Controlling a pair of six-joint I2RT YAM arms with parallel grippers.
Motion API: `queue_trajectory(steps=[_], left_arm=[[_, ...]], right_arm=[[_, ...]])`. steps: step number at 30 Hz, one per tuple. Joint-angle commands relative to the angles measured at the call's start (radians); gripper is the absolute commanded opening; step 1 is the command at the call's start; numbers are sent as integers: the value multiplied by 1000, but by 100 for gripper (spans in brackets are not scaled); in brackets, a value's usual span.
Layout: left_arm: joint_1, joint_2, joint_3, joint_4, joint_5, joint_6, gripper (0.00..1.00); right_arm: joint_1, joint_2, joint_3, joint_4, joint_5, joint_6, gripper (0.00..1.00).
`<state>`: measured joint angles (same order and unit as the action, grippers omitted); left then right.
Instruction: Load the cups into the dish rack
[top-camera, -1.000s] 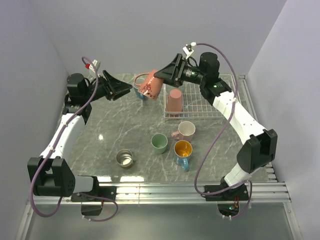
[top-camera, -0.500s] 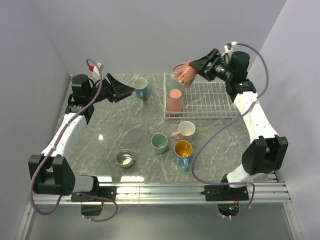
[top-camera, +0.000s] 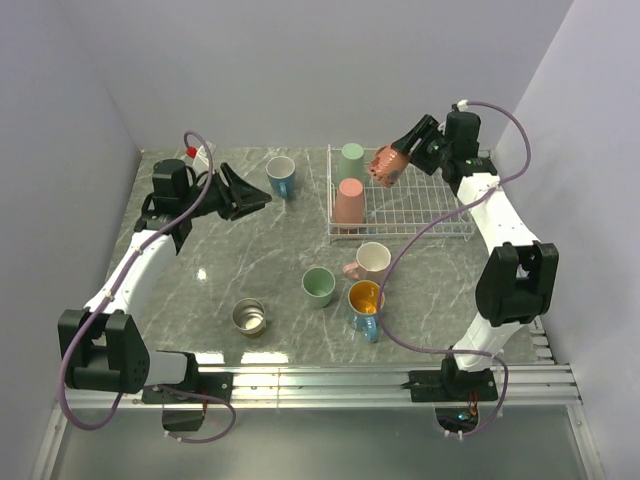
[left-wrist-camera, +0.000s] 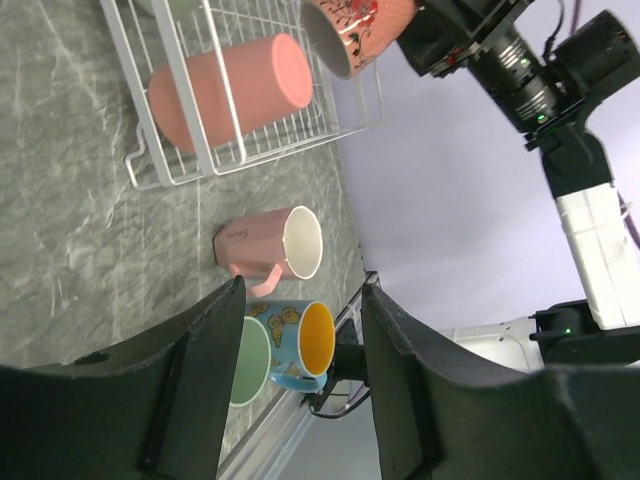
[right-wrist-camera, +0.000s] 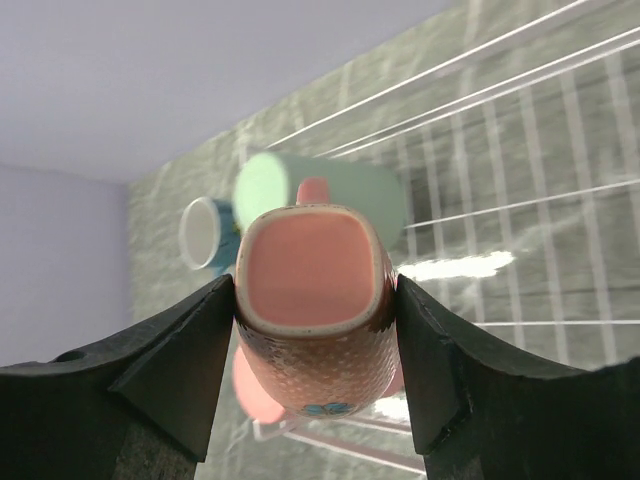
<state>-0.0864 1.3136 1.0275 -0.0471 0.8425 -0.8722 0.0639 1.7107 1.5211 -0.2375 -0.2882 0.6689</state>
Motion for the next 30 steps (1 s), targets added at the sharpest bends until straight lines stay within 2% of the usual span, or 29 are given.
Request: queue_trajectory(steps=[1,8,12,17,22,30], left_arm=[[-1,-33,-6,-17,-10,45,55],[-1,-16,3,-50,-23,81,54],[-1,-8,9,-74,-40,107,54],[-1,-7,32,-140,-57,139,53],[-1,-19,22,-172,-72,170,53],[-1,-16,16,-209,-71,179,51]], right_arm=[[2,1,120,60,121,-63,0],[59,47,160,50,285,-153,0],[140,121,217,32,434,-239,0],[189,191,281,38,614,-265,0],[192,289,349,14,682,-256,0],[192,323,281,99,753,-224,0]])
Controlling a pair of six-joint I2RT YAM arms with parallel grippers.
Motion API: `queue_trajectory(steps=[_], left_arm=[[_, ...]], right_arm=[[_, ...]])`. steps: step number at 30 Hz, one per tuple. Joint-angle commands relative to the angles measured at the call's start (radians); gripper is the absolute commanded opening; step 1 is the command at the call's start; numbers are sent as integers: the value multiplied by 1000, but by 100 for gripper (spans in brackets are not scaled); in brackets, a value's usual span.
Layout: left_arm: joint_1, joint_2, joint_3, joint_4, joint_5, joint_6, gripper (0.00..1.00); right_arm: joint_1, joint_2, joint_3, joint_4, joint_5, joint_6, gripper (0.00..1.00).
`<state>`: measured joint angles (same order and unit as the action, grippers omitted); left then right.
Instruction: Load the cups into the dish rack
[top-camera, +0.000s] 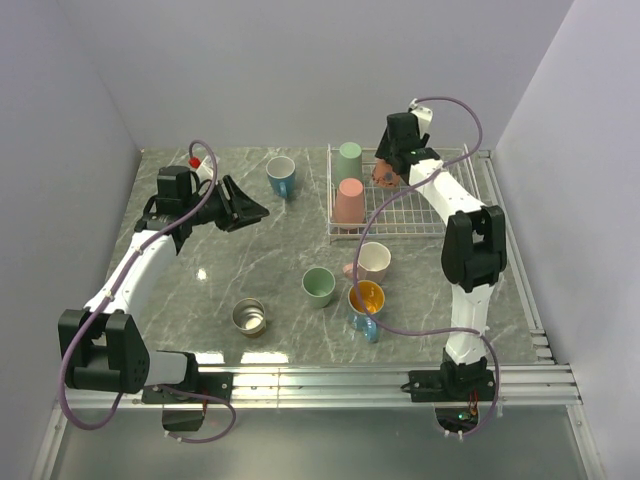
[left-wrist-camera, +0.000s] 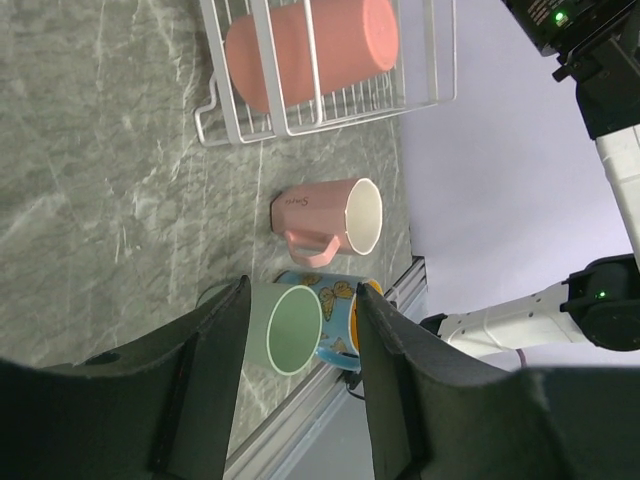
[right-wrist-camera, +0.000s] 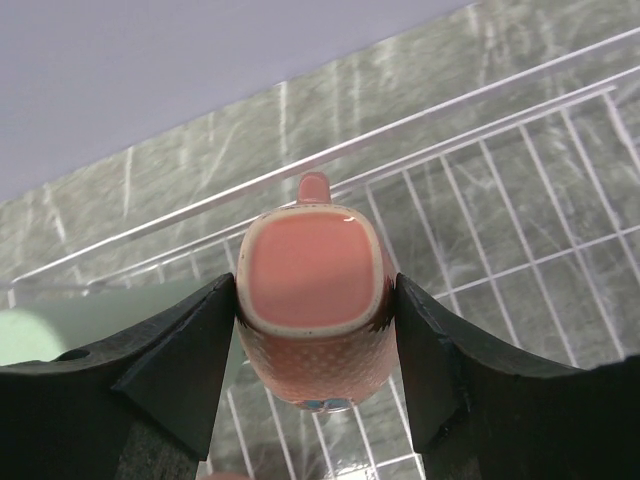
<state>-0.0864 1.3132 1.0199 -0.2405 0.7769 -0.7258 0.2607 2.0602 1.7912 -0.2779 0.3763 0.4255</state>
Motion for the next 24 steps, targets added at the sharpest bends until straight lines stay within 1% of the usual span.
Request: queue_trajectory(steps=[1,6,8,11,13,17,21,23,24], left_arm=[[-3,-12,25,-19,-7,35,51],[-6,3,0,6,1,23,51],[-9,7,-4,9,-1,22,51],[-12,12,3,1,-7,28,51],[-13,17,9,-5,-11,32,50],[-15,18,2,6,-13,23,50],[-22,12,-6,12,-16,20,50],[-24,9,-10,12,-18,20,50],[-24,5,-12,12,-18,20,50]], right_arm=[[-5,-25,-7,161,96,19,0],[6,1,-22,198,122,36,0],[17,9,-42,238,133,27,0],[20,37,-44,241,138,22,0],[22,46,-52,227,127,42,0],[29,12,-119,253,81,64,0],[49,3,-138,235,42,52,0],[69,2,-141,218,49,39,14],[74,0,-150,212,49,38,28]])
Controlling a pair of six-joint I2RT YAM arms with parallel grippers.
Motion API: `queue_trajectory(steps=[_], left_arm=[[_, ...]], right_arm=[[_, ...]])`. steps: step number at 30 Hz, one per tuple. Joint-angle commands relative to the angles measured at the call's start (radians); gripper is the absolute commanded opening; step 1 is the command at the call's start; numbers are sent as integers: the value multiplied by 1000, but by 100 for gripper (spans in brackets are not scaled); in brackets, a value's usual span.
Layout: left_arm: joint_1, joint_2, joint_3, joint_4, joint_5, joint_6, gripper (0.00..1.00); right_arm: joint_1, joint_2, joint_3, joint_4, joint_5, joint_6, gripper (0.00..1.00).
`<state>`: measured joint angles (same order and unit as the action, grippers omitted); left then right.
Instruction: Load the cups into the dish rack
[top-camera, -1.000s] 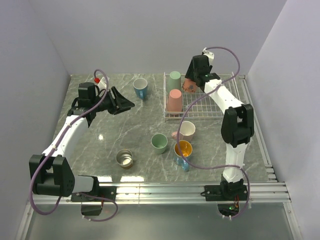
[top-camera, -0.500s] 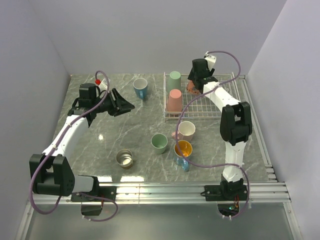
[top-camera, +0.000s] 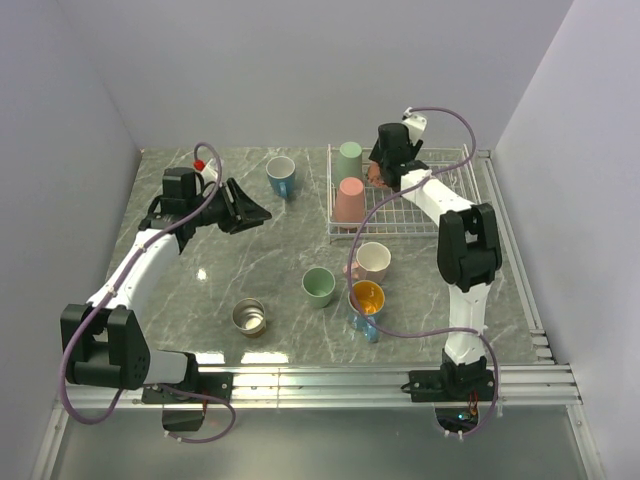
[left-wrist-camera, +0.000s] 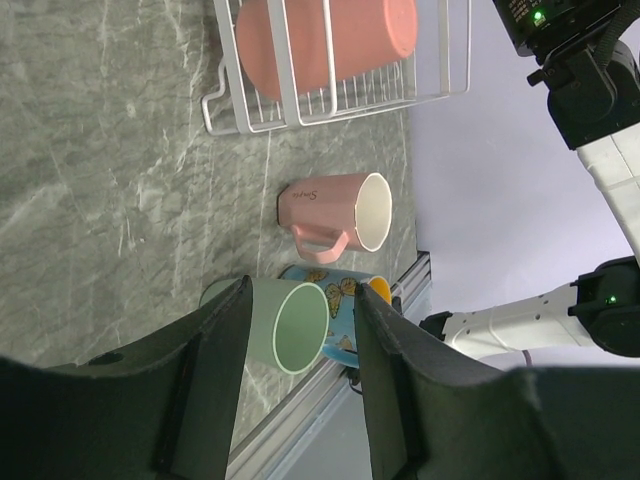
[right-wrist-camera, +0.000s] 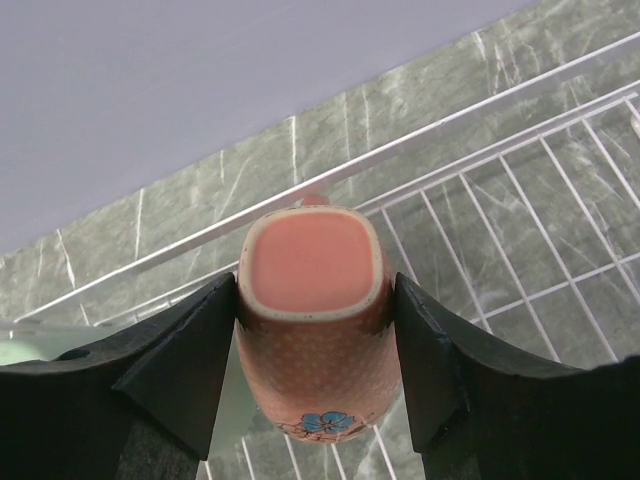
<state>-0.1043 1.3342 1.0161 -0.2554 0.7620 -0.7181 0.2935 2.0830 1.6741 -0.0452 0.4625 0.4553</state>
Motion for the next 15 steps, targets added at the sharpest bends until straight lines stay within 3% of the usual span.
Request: queue_trajectory(steps=[1,6,10,12,15], left_arm=[[-6,-23,-13,25,-4,12,50],[-6,-38,-22,18,-7,20,50],[-6,-55,-39,21,-6,17,50],[-8,-58,-42,22,-6,14,50],[-8,-69,-47,19,-6,16,50]], right_arm=[[48,-26,-39,-25,-35,11,33],[64,-78,-117,-15,-38,29,70],[70,-107,-134,-22,-35,19,80],[70,-124,-140,-25,-32,14,91],[70,-144,-140,-33,-36,6,94]])
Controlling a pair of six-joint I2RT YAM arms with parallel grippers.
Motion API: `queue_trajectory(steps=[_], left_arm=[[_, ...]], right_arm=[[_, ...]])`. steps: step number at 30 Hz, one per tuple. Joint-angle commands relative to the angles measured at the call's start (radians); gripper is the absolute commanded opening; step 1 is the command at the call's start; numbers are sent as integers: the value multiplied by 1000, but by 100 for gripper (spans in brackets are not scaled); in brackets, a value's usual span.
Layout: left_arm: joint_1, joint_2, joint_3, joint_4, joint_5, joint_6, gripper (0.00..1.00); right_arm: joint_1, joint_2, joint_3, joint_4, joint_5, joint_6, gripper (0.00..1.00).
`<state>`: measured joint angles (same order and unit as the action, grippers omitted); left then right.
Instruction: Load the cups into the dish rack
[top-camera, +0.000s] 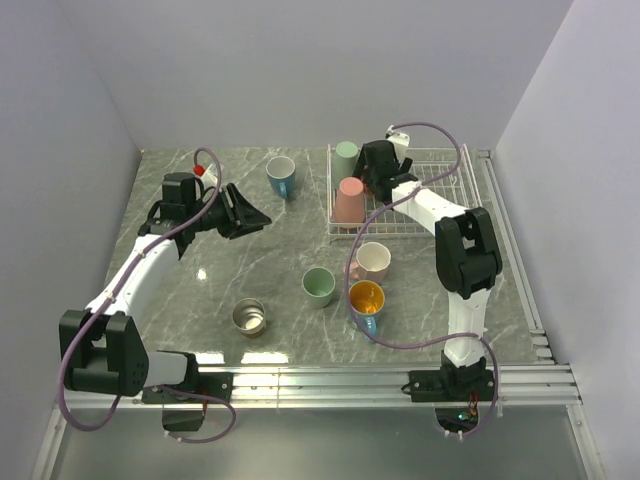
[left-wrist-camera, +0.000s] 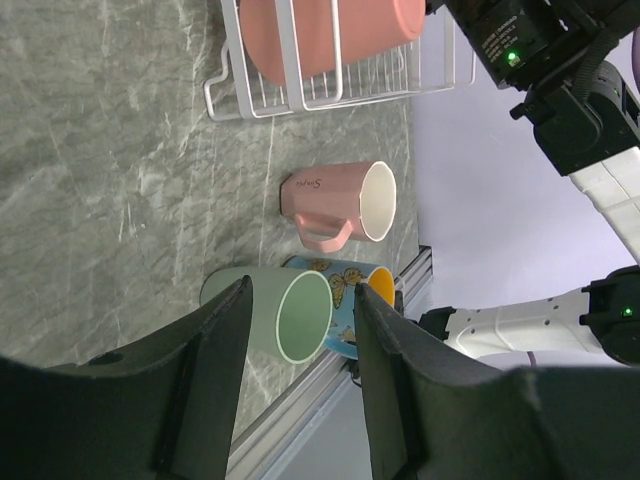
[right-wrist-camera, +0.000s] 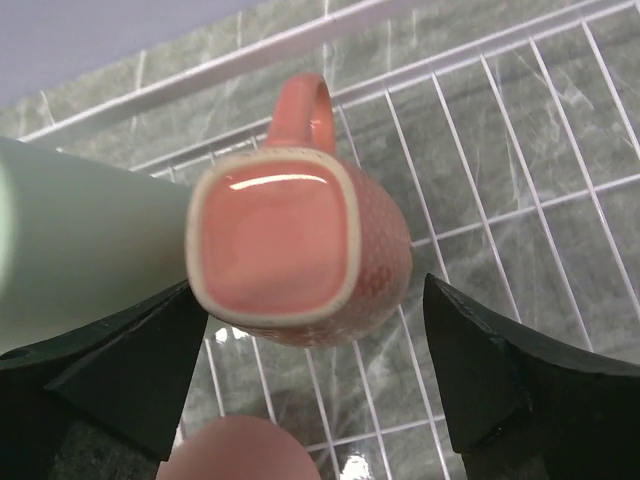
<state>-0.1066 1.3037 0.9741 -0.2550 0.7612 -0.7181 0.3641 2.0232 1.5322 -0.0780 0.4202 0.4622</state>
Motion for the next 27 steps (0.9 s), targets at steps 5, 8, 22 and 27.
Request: queue_trajectory(steps=[5,8,22,27], left_arm=[[-5,-55,-6,3,-10,26,50],[-5,-57,-8,-7,-20,29,50],[-5,69,139,-58,-236,-26,50],[-5,181,241,-93,-376,-9,49]], right_arm=[[-2,-139,-1,-16,15,-3,95],[-1,-190,-7,-26,25,-14,96],[2,-670,-256,-186,-55,36,98],[25,-882,-406,-245,-153,101,99]])
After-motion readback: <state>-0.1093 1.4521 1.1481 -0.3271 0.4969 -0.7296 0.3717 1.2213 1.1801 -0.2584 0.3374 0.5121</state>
